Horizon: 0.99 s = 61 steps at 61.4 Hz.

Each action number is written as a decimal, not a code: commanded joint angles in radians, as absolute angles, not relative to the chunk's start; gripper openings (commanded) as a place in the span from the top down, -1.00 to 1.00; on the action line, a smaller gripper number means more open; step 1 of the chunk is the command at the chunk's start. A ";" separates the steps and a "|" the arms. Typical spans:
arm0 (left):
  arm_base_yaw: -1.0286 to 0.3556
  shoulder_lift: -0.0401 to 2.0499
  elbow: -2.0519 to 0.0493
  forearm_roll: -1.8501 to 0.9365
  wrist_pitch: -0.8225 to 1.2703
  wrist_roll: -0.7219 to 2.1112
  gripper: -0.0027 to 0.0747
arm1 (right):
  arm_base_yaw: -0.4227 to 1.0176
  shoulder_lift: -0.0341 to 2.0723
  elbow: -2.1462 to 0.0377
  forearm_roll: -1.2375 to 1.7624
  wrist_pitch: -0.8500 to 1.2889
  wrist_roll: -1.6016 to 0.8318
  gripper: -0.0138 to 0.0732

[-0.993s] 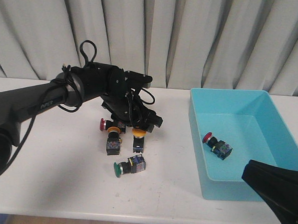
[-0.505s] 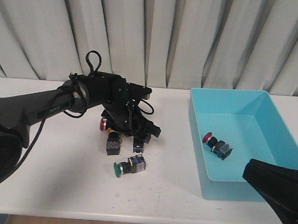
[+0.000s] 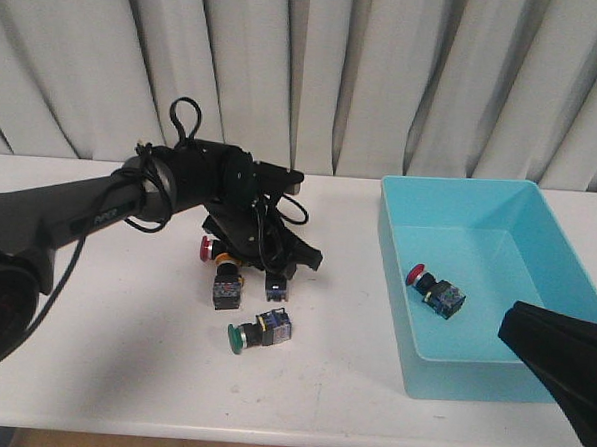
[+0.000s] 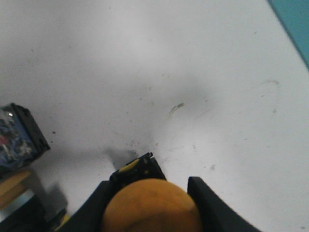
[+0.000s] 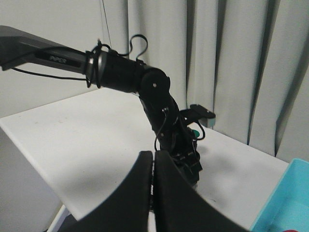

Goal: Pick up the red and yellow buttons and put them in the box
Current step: 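Lower the left gripper and grasp the yellow-capped button, then carry the yellow button with the left gripper over the box toward the right gripper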

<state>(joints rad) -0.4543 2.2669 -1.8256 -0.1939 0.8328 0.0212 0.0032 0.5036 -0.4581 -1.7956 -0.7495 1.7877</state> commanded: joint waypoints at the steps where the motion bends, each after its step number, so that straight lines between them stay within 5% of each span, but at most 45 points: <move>1: -0.451 2.131 -1.886 -0.227 0.838 0.014 0.95 | 0.000 0.506 -0.483 -1.767 -0.702 1.780 0.70; 16: -0.451 1.958 -1.944 -0.479 1.104 0.151 0.95 | 0.000 0.516 -0.485 -1.759 -0.634 1.767 0.67; 30: -0.460 1.805 -1.913 -0.791 1.242 0.322 0.95 | 0.000 0.569 -0.487 -1.543 -0.790 1.564 0.46; 38: -0.480 1.745 -1.892 -0.905 1.242 0.361 0.95 | 0.000 0.599 -0.499 -1.385 -0.902 1.409 0.09; 50: -0.529 1.719 -1.892 -0.975 1.242 0.357 0.95 | 0.000 0.606 -0.595 -1.388 -0.862 1.420 -0.77; 56: -0.554 1.719 -1.892 -1.016 1.242 0.358 0.95 | 0.000 0.622 -0.647 -1.442 -0.817 1.444 -0.99; 61: -0.571 1.719 -1.892 -1.040 1.241 0.359 0.95 | 0.000 0.645 -0.672 -1.490 -0.812 1.488 -0.99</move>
<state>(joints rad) -0.5510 1.7689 -1.8714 -0.9368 1.2496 0.3550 0.0032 0.6140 -0.6154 -1.4843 -0.8402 1.4464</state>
